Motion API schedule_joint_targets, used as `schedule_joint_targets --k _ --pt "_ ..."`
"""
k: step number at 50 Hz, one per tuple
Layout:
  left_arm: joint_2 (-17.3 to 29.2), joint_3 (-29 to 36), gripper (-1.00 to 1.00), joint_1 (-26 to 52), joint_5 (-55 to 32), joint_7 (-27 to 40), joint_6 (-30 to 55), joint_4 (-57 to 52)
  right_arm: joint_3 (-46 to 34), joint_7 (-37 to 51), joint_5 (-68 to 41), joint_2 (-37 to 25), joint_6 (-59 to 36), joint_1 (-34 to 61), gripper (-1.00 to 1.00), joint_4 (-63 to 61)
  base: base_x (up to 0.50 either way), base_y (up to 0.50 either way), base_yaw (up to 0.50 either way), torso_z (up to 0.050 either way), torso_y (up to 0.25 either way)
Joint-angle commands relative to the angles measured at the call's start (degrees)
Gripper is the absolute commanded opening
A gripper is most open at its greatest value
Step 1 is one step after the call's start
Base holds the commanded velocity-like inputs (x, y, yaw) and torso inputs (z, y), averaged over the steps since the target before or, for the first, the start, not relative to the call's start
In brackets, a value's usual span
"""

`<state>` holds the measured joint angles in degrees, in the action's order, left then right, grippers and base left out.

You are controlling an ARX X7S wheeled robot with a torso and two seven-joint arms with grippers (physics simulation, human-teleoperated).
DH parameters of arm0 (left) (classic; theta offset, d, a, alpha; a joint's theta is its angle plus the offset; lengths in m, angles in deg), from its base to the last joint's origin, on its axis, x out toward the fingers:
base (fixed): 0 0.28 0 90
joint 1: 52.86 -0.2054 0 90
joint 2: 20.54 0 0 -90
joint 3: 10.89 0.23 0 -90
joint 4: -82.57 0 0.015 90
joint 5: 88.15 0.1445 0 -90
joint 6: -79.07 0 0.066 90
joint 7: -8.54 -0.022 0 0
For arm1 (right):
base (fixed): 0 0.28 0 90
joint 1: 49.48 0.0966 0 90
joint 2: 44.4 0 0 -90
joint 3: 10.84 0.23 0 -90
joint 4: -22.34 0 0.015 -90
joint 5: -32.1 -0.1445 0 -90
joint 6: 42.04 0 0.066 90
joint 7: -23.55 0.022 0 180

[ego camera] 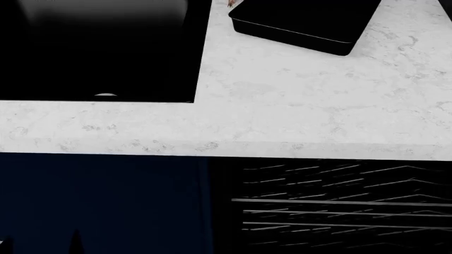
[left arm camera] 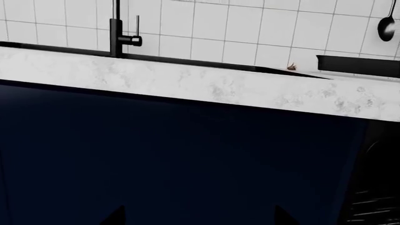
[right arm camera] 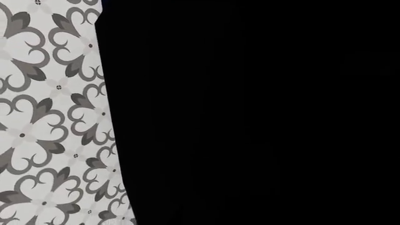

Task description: Open the dishwasher door

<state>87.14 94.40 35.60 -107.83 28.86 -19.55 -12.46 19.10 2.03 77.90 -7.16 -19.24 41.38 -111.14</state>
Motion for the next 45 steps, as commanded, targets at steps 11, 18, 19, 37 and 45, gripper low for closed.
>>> schedule_joint_targets --k 11,18,19,37,45 --pt "0.06 0.51 1.00 0.57 -0.18 0.20 0.27 0.03 -13.21 -1.62 -9.46 2.62 -1.67 -7.85 -1.00 -10.53 0.00 0.01 0.01 0.000 0.000" --pt "0.15 0.71 1.00 0.59 -0.26 0.31 0.45 -0.27 -14.98 -0.84 -8.72 3.00 -1.17 -9.51 -1.00 -9.84 0.00 0.01 0.01 0.000 0.000" --pt "0.18 0.72 1.00 0.59 -0.21 0.37 0.50 -0.33 -14.63 -0.66 -9.17 2.93 -0.89 -9.72 -1.00 -9.56 0.00 0.01 0.00 0.000 0.000" --pt "0.29 1.29 1.00 0.54 -0.10 0.77 0.72 -1.00 -14.25 8.12 -10.93 1.39 2.69 -19.07 -1.00 -7.31 0.00 0.01 0.01 0.001 0.000" --pt "0.57 1.70 1.00 0.77 0.14 1.13 1.56 -2.05 -14.53 12.76 -11.44 1.10 4.65 -23.18 -1.00 -6.19 0.00 0.01 0.00 0.001 0.000"
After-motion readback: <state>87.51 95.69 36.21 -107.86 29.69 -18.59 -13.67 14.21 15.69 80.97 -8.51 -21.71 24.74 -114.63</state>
